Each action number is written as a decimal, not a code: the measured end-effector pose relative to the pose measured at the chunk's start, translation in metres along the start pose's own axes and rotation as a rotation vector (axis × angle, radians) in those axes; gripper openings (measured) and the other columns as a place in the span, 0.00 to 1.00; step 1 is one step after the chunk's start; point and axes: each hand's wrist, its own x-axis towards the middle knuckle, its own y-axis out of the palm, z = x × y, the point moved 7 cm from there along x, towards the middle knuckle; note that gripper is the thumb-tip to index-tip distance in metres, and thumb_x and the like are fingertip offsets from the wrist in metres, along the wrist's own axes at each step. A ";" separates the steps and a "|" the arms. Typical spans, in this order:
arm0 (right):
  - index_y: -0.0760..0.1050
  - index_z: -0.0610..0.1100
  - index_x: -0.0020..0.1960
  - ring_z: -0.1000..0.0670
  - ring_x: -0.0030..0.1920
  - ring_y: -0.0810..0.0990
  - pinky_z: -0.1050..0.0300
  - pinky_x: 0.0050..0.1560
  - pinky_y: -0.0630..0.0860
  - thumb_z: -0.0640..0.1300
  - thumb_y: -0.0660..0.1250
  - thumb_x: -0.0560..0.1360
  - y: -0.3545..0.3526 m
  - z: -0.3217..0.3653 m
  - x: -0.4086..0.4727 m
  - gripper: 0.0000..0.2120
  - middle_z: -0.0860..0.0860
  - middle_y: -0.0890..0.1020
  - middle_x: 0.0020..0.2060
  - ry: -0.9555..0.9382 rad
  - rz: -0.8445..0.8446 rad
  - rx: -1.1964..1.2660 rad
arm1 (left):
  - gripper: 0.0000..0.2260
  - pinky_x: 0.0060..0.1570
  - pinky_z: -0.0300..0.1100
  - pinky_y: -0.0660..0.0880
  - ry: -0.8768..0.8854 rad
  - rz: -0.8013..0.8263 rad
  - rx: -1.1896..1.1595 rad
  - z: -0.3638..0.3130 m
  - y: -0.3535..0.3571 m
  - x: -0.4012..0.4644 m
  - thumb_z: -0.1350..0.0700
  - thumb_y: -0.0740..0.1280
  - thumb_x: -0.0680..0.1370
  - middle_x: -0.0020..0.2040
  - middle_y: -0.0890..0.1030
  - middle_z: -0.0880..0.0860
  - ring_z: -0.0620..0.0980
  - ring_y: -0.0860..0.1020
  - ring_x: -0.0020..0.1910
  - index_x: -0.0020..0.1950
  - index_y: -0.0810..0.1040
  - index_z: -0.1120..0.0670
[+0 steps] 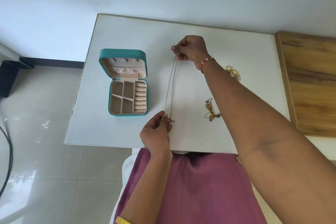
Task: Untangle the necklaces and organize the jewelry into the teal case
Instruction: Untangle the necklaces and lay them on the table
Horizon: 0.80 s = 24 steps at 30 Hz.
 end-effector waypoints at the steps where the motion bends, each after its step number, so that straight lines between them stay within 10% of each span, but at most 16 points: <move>1: 0.72 0.40 0.32 0.55 0.21 0.73 0.62 0.28 0.76 0.34 0.75 0.66 -0.001 -0.001 0.001 0.12 0.44 0.77 0.29 0.004 -0.017 -0.014 | 0.08 0.40 0.33 0.80 0.015 0.007 0.020 -0.001 0.000 0.000 0.67 0.68 0.74 0.41 0.82 0.51 0.44 0.80 0.35 0.48 0.81 0.56; 14: 0.73 0.39 0.30 0.55 0.18 0.71 0.62 0.26 0.76 0.33 0.74 0.67 -0.004 -0.011 0.012 0.12 0.44 0.76 0.27 0.026 -0.065 -0.086 | 0.09 0.46 0.37 0.77 0.096 0.032 0.165 -0.004 0.001 0.000 0.65 0.68 0.74 0.38 0.82 0.46 0.36 0.79 0.29 0.46 0.81 0.51; 24: 0.74 0.44 0.29 0.56 0.18 0.71 0.54 0.32 0.76 0.41 0.76 0.66 -0.003 -0.009 0.019 0.12 0.49 0.76 0.26 -0.006 -0.077 -0.365 | 0.11 0.47 0.40 0.76 0.143 0.018 0.298 -0.007 -0.005 0.002 0.66 0.68 0.72 0.34 0.80 0.45 0.51 0.81 0.38 0.50 0.81 0.53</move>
